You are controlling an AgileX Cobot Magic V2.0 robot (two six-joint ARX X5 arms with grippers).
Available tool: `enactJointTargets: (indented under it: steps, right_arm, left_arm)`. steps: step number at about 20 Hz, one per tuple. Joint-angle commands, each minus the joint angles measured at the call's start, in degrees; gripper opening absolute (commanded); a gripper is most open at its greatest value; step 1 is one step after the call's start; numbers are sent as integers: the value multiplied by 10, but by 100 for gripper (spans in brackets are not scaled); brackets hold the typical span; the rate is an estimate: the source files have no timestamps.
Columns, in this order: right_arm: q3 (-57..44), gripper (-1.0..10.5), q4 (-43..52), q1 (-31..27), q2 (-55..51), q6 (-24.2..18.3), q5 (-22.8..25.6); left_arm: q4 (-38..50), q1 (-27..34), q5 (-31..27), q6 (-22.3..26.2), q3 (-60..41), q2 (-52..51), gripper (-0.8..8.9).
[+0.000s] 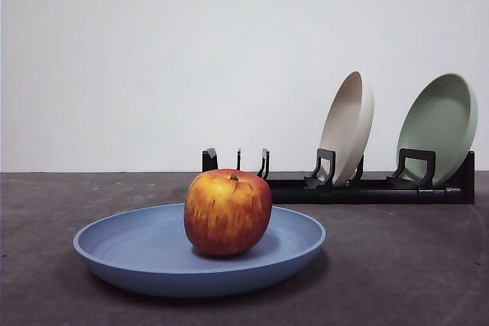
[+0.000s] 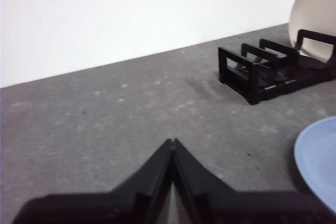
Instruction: Take the blue plate from the plate rack,put the plate on the table,take the apple from the table,put the apple in the plate
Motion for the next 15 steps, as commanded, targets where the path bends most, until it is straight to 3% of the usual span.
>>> enactJointTargets:
  steps: [1, 9, 15]
  right_arm:
    - [-1, 2, 1, 0, 1, -2, 0]
    - [-1, 2, 2, 0, 1, -2, 1]
    - [-1, 2, 1, 0, 1, -2, 1]
  left_arm:
    - [1, 2, -21, -3, -16, -17, -3]
    - [-77, 1, -93, -1, -16, -57, -3]
    - [-83, -12, -87, -8, -16, -57, -3]
